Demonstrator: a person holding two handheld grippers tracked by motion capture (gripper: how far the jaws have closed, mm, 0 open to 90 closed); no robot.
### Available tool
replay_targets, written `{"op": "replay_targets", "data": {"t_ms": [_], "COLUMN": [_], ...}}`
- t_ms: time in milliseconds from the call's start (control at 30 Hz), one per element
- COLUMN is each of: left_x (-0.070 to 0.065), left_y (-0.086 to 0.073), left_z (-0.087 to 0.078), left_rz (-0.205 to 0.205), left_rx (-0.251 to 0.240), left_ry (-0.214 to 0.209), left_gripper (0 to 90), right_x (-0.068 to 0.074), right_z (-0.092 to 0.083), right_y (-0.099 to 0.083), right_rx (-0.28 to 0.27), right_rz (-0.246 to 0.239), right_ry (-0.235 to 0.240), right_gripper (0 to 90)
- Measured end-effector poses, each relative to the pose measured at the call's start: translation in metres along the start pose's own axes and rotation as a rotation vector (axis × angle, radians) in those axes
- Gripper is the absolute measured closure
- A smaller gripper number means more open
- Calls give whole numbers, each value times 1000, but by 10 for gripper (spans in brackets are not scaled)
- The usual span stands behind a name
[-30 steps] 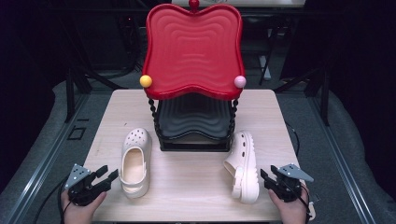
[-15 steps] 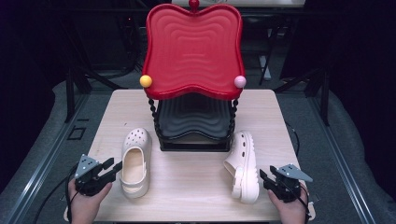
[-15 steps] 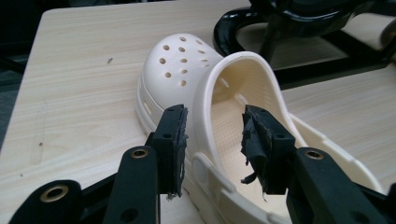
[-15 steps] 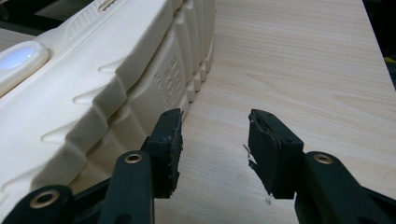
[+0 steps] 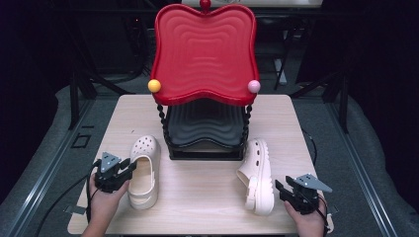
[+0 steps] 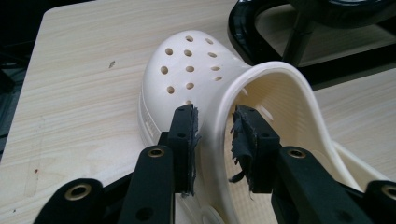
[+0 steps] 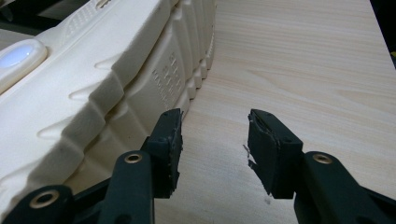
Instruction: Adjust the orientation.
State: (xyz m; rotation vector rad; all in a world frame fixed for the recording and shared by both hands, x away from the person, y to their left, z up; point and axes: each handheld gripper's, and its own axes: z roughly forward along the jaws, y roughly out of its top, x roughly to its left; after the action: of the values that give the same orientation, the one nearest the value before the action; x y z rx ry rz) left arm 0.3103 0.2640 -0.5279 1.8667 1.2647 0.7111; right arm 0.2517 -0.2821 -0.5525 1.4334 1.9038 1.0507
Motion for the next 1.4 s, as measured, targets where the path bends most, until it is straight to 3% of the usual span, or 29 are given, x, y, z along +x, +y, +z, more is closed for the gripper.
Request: {"op": "replay_targets", "data": {"t_ms": [233, 367, 533, 667, 800, 1000, 1133, 1400], "left_x": [0, -1, -1, -6, -9, -13, -17, -38], "left_y": [-1, -3, -4, -4, -6, -9, -10, -12], "left_z": [5, 3, -2, -9, -15, -27, -32, -43], "left_rz": [-3, 25, 11, 45, 51, 75, 65, 91], "left_rx": [-8, -23, -26, 2, 16, 11, -5, -16], "left_ry": [21, 45, 31, 28, 15, 7, -16, -67], "left_gripper": [725, 768, 804, 811, 816, 823, 826, 826], "right_x": [0, 0, -2, -3, -4, -4, -5, -6], "right_z": [1, 2, 3, 2, 2, 2, 2, 1], "right_y": [-1, -1, -2, -2, -2, -2, -2, -3], "right_rx": [2, 7, 8, 4, 4, 4, 4, 3], "right_rz": [7, 7, 11, 23, 28, 31, 35, 38], "right_ry": [1, 0, 3, 2, 3, 4, 3, 1], "right_gripper": [552, 552, 553, 553, 552, 553, 553, 552]}}
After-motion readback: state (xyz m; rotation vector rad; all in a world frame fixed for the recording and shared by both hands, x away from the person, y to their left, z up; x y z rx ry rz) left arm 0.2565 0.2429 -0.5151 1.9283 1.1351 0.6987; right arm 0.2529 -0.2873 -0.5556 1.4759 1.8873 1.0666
